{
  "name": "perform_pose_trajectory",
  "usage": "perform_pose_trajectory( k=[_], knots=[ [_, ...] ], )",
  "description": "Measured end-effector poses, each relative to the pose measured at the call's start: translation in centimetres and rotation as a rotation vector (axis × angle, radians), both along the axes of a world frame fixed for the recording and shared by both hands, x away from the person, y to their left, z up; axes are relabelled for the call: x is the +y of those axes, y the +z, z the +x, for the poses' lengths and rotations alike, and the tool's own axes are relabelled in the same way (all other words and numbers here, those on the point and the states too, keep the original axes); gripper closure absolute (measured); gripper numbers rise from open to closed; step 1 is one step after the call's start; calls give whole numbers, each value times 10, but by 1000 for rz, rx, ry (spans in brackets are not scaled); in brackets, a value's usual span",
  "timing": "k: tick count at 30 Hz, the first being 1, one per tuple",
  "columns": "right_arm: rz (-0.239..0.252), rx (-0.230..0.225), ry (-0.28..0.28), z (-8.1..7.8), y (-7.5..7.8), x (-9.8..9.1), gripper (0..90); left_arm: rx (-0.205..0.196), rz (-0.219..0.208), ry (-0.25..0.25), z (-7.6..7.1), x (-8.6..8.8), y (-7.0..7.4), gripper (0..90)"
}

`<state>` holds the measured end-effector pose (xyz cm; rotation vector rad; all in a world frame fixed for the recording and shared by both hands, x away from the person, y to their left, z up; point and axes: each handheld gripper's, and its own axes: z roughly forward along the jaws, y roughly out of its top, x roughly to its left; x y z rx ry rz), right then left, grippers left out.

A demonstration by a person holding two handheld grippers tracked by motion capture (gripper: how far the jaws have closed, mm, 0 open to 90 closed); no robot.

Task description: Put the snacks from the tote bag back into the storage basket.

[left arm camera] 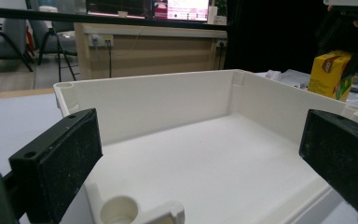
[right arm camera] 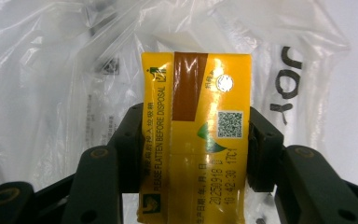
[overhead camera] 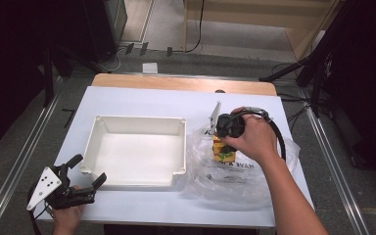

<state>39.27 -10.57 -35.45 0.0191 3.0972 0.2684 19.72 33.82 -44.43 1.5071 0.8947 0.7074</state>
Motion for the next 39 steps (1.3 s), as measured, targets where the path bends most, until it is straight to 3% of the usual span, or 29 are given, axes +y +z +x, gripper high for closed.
perform_pose_trajectory(
  k=[30, 39],
  knots=[
    [18, -1, -20, 4, 48, -3, 525, 0, -3, -2, 0, 0, 0, 0],
    [21, 7, -35, 4, 53, -2, 525, 0, -4, -2, 0, 0, 0, 0]
  ],
)
